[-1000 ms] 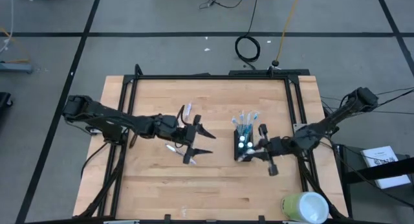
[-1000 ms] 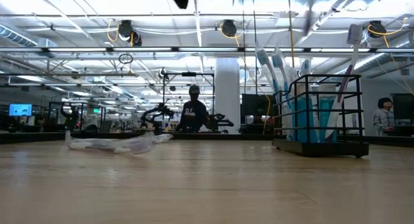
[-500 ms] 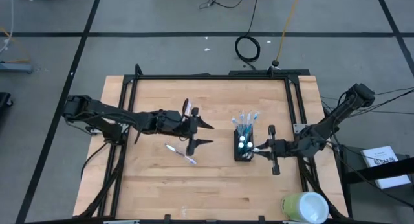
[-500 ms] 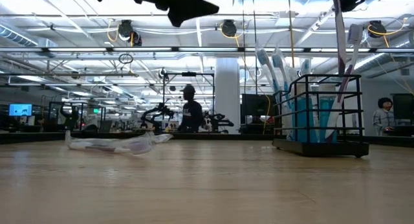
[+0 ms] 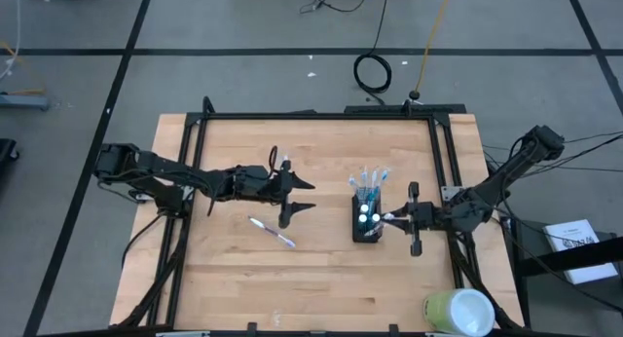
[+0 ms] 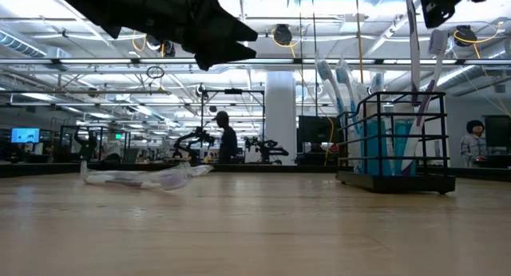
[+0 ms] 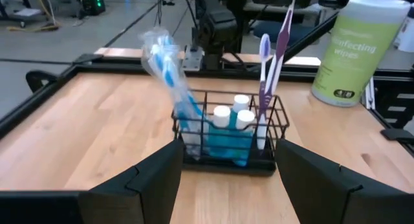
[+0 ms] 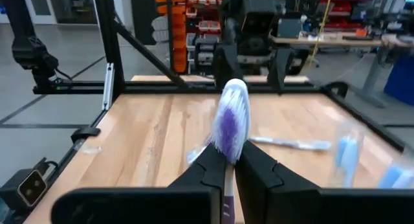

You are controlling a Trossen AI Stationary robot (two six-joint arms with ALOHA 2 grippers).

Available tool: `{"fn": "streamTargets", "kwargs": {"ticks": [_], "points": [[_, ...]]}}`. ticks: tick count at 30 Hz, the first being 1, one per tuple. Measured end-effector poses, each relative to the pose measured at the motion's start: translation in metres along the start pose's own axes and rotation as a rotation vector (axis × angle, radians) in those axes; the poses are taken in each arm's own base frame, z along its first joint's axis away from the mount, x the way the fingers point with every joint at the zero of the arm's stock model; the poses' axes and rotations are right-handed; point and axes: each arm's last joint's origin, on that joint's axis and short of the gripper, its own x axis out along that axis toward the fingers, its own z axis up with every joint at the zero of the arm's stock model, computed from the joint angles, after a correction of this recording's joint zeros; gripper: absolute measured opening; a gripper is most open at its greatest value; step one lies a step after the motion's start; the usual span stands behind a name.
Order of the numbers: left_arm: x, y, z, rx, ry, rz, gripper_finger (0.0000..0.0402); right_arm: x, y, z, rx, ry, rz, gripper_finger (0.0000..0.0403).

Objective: Pick & Place toothbrushing station
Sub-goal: Put the purple toothbrush into the black organizer

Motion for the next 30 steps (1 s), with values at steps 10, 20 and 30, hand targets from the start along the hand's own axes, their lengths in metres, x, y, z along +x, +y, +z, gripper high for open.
{"fn": "streamTargets", "kwargs": {"ticks": [10, 20, 30], "points": [[0.0, 0.003, -0.002, 0.001, 0.004, 0.028, 0.0251, 0.002, -0.003, -0.039, 0.102, -0.042, 0.011, 0.0012], [0.0, 0.003, -0.002, 0.001, 0.004, 0.048, 0.0251, -0.004, -0.011, -0.073, 0.14, -0.032, 0.013, 0.0013], [0.0, 0.003, -0.002, 0.003, 0.005, 0.049, 0.0251, -0.008, -0.016, -0.091, 0.195, 0.006, 0.009, 0.0022]]}}
